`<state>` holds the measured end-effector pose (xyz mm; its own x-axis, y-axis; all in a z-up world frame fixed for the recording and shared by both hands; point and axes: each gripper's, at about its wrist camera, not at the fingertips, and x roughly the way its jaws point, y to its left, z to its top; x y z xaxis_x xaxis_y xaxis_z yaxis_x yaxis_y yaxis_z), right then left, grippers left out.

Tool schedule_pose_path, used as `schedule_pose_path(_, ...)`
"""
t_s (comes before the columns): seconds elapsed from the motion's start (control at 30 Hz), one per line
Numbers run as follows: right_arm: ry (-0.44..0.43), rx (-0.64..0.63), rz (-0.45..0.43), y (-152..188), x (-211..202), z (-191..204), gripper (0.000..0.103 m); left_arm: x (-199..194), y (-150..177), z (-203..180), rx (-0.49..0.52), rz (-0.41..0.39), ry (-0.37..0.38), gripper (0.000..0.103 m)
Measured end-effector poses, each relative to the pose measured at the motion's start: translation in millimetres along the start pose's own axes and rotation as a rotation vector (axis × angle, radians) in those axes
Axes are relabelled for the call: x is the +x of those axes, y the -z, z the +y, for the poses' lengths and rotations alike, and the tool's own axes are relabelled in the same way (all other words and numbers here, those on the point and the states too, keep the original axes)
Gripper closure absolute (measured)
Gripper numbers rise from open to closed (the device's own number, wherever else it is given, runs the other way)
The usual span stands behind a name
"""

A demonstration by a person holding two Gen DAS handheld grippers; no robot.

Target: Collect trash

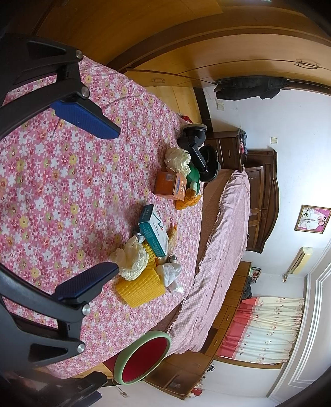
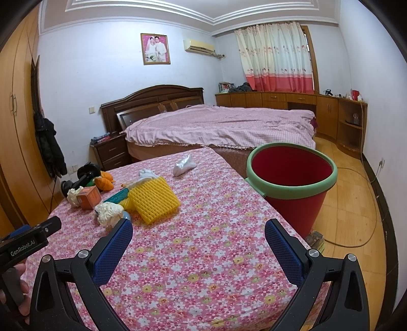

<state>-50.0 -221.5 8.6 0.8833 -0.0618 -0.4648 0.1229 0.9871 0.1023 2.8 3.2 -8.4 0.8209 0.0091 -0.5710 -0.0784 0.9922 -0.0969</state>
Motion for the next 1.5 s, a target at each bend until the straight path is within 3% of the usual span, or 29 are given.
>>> schedule_pose_path(0.77,-0.012,-0.009,0.001,-5,9,-1,0.000,8,-3,-2,0.001,0.016,0.006,0.006)
schedule_pose_path(1.0,-0.034,-0.028,0.001,-14,23,-8,0.000,24,-13,-9,0.008,0.048,0.034,0.006)
schedule_pose_path(1.2,-0.015,-0.052,0.023,-17,39,-16,0.000,42,-18,-32,0.054,0.088,0.102,0.007)
schedule_pose_path(1.37,-0.031,-0.043,0.071,-16,55,-22,0.000,66,-18,-55,0.100,0.142,0.150,0.019)
schedule_pose_path(1.5,-0.023,-0.042,0.103,-13,67,-27,0.000,86,-18,-66,0.104,0.191,0.189,0.037)
